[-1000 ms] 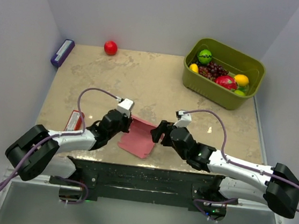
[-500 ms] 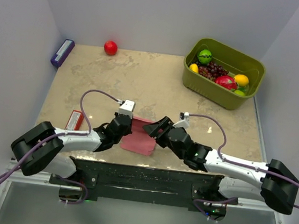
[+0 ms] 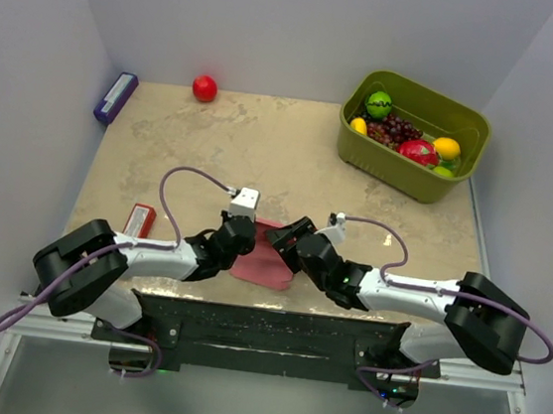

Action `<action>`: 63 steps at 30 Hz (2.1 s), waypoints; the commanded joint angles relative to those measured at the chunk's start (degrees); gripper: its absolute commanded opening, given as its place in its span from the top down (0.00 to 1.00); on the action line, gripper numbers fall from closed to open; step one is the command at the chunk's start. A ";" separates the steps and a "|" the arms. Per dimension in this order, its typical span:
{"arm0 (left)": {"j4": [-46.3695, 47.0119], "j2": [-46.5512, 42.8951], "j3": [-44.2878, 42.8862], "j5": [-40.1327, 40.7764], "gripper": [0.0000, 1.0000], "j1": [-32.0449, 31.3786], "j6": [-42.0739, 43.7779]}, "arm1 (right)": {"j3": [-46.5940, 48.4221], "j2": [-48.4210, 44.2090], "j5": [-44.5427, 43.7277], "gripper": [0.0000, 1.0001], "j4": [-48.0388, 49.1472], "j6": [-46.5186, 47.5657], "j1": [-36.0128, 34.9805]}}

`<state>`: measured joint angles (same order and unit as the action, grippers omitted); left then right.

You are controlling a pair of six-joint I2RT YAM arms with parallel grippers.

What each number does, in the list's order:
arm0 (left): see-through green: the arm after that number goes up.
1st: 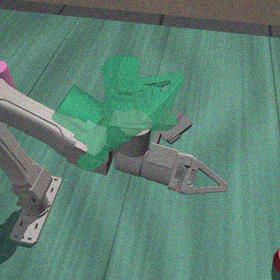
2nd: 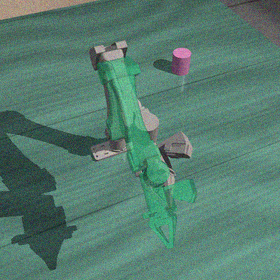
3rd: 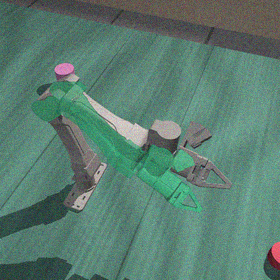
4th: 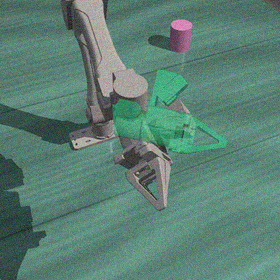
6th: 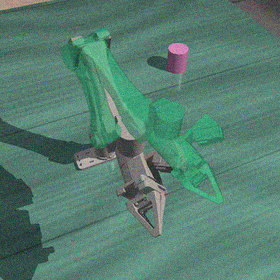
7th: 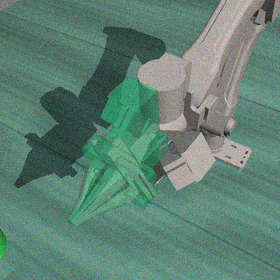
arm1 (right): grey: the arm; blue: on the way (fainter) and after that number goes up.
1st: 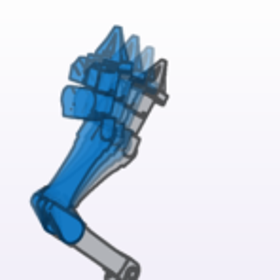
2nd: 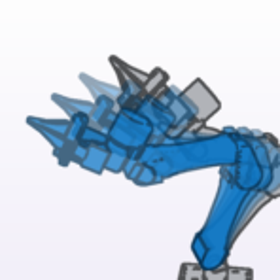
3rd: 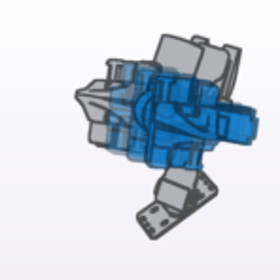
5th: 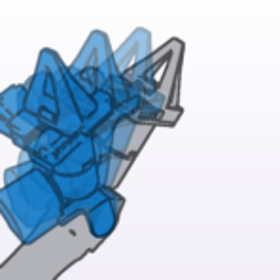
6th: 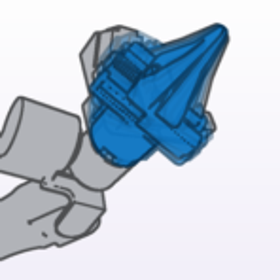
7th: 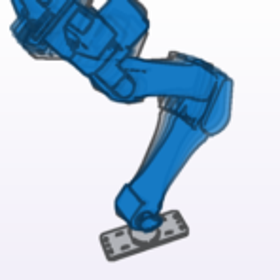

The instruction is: Fold the paper box

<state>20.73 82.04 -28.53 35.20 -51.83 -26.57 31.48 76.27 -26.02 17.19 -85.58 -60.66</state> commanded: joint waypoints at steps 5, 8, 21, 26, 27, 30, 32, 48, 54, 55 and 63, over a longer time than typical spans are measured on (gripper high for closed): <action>-0.69 1.54 -2.32 5.31 1.00 -2.57 -2.70 | 0.77 -0.07 -7.37 0.38 1.62 -5.73 1.69; -0.60 1.54 -2.32 6.19 1.00 -3.27 -2.96 | 0.16 0.81 -7.64 0.42 1.27 -6.88 3.62; -1.30 2.95 -3.98 6.11 0.95 -4.77 -3.05 | -1.95 4.23 -8.43 0.81 1.35 -8.29 6.26; -1.14 3.21 -4.69 3.74 0.75 -5.56 -2.70 | -4.23 6.08 -8.70 0.96 4.78 -8.90 6.17; -0.70 3.04 -4.69 3.13 0.71 -5.73 -2.27 | -4.59 6.26 -9.04 0.99 5.22 -8.99 6.26; 1.85 1.11 -3.37 -0.47 0.48 -6.09 -0.16 | -5.38 6.79 -9.40 1.00 6.18 -9.34 6.26; 3.87 -1.43 -1.79 -5.20 0.38 -6.09 2.03 | -6.34 6.61 -9.49 1.00 7.50 -9.34 6.26; 4.06 -31.31 12.88 -36.78 0.20 5.86 3.81 | -12.68 7.14 -10.89 1.00 17.44 -6.62 6.26; -2.70 -33.97 12.45 -32.48 0.15 11.39 3.28 | -13.29 6.26 -11.07 1.00 18.49 -5.21 6.26; -3.41 -32.40 12.36 -31.95 0.15 12.80 1.80 | -13.29 6.00 -11.07 1.00 18.58 -5.21 6.17; -1.57 -27.20 13.42 -30.02 0.17 22.39 -3.58 | -13.91 4.77 -10.89 1.00 19.72 -4.07 6.17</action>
<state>16.51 54.74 -15.35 3.77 -30.35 -27.11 18.92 81.76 -33.76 39.07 -93.56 -54.33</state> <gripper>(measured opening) 0.830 0.018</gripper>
